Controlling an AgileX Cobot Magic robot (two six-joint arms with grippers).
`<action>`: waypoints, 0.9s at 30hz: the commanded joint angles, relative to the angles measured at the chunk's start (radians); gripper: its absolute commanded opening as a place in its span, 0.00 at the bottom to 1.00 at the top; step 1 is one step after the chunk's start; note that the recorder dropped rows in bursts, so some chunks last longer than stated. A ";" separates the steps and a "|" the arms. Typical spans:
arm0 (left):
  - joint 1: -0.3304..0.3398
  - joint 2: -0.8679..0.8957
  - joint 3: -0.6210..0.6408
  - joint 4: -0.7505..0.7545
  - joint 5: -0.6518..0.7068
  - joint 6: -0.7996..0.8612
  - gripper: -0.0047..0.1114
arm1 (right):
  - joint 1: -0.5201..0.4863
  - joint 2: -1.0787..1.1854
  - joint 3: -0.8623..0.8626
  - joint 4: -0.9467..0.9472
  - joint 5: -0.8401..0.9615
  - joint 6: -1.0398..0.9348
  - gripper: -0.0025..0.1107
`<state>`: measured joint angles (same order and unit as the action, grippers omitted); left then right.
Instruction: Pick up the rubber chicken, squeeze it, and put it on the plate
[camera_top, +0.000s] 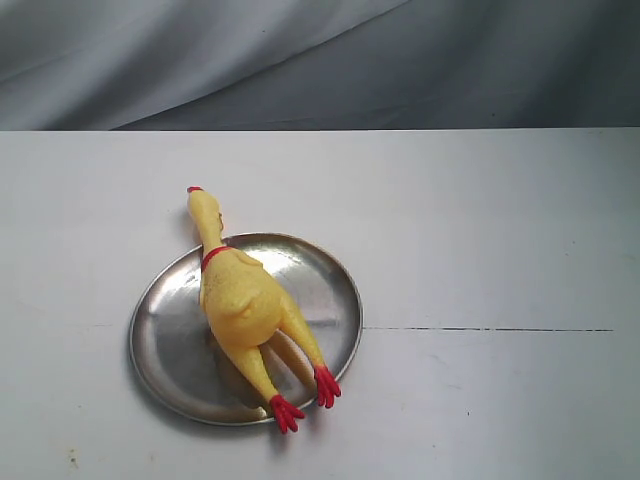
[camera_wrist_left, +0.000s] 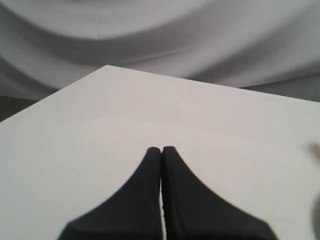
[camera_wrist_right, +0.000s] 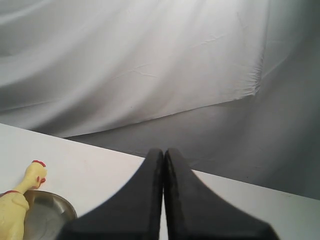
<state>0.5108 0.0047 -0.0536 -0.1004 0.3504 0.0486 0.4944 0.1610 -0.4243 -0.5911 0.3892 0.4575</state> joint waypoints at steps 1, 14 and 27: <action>-0.017 -0.005 0.036 0.013 -0.005 -0.026 0.04 | -0.008 -0.005 0.004 0.001 -0.004 0.000 0.02; -0.072 -0.005 0.054 0.018 -0.025 -0.019 0.04 | -0.008 -0.005 0.004 0.001 -0.004 0.000 0.02; -0.072 -0.005 0.054 0.018 -0.024 -0.020 0.04 | -0.008 -0.005 0.004 0.001 -0.004 0.000 0.02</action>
<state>0.4445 0.0047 -0.0043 -0.0828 0.3440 0.0355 0.4944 0.1610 -0.4243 -0.5911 0.3892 0.4575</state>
